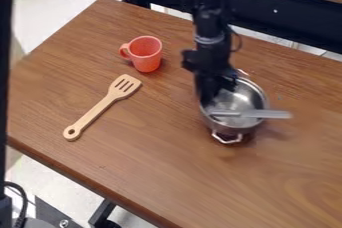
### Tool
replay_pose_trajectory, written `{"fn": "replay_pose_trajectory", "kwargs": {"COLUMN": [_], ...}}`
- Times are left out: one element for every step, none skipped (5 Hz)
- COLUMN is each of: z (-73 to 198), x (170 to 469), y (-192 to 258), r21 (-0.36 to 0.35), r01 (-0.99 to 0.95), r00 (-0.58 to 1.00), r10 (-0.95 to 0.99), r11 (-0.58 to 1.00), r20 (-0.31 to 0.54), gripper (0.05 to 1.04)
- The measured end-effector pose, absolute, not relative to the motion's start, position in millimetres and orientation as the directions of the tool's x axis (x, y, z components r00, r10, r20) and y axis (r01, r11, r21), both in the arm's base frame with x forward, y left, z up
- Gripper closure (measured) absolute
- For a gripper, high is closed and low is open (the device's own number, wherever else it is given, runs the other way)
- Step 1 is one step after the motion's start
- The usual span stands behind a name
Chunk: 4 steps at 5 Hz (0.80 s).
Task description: MOVE THE SILVER POT FRO LEFT SIDE OF THE TABLE AND PUT IT CLOSE TO SPATULA
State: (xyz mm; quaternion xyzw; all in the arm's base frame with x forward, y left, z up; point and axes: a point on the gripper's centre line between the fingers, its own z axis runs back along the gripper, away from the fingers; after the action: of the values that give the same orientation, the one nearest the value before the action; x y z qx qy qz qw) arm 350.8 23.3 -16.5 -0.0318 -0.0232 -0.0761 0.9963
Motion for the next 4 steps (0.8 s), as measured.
{"fn": "replay_pose_trajectory", "kwargs": {"z": [-11.5, -9.2, -11.6, -11.5], "x": [338.9, 327.2, 317.6, 310.4], "y": [43.7, 64.1, 83.4, 100.4], "r21": [-0.077, -0.094, -0.104, -0.108], "r01": [0.147, 0.143, 0.16, 0.22], "r00": [0.988, 0.989, 0.987, 0.975], "r10": [-0.143, -0.138, -0.156, -0.216], "r11": [0.986, 0.985, 0.982, 0.969], "r20": [0.056, 0.05, 0.046, 0.049], "gripper": [1.023, 1.023, 1.023, 1.023]}}
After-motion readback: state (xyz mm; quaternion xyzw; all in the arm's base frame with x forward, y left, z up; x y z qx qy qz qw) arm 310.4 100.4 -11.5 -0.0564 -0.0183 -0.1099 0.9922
